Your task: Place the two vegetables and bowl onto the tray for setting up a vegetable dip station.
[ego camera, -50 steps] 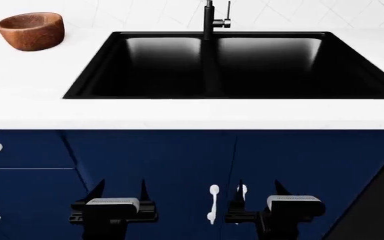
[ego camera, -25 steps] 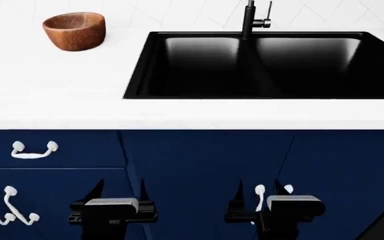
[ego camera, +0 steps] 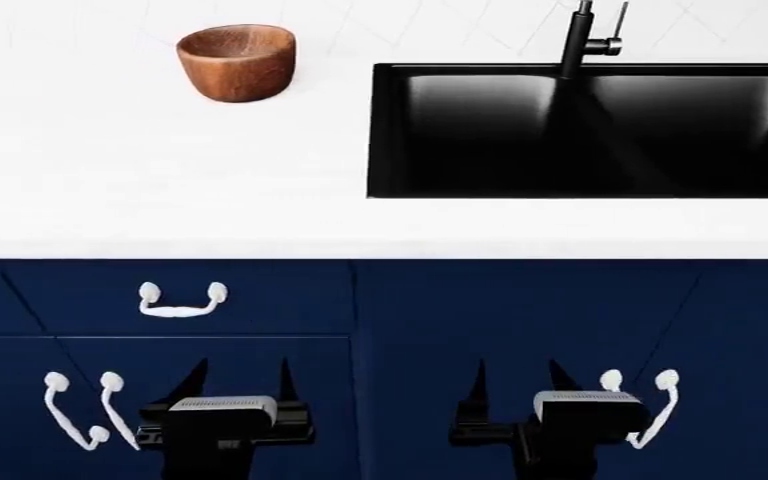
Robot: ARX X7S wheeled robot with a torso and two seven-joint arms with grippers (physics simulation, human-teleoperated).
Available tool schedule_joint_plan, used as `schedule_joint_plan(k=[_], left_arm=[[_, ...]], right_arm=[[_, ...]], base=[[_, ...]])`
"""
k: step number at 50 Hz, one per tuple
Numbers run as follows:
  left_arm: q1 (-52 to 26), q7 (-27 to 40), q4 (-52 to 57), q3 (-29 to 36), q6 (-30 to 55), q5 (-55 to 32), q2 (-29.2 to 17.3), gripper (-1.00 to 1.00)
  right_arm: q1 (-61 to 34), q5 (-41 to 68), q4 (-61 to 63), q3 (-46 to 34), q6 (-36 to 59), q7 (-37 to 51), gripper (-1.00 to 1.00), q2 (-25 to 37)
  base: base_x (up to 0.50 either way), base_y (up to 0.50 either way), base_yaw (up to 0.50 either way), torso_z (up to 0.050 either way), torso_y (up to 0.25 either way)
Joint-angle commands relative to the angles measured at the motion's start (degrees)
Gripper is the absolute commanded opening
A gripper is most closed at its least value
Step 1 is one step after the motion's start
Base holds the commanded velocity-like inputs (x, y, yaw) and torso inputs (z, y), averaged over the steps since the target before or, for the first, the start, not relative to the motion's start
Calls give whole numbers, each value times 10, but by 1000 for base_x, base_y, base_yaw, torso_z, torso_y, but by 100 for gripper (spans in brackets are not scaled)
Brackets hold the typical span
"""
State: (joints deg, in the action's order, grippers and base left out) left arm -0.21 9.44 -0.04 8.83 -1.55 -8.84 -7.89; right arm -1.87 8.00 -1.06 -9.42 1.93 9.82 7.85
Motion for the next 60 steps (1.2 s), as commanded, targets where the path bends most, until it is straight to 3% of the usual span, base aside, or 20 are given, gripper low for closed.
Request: schedule_joint_plan(k=[1, 34, 43, 60], left_arm=[[-1, 4, -6, 5, -8, -4, -4, 100], [4, 15, 2, 15, -26, -16, -14, 100], [10, 14, 8, 16, -45, -21, -17, 100], [13, 14, 20, 26, -40, -27, -25, 100]], right_arm=[[1, 4, 1, -5, -1, 5, 100, 4], [-1, 16, -4, -17, -12, 14, 100, 14], [-2, 16, -2, -22, -11, 16, 100, 17], [-2, 22, -6, -26, -20, 19, 100, 21]], base=[[0, 500, 0, 0, 0], [0, 500, 0, 0, 0], [0, 0, 0, 2, 0], [0, 0, 0, 49, 22]])
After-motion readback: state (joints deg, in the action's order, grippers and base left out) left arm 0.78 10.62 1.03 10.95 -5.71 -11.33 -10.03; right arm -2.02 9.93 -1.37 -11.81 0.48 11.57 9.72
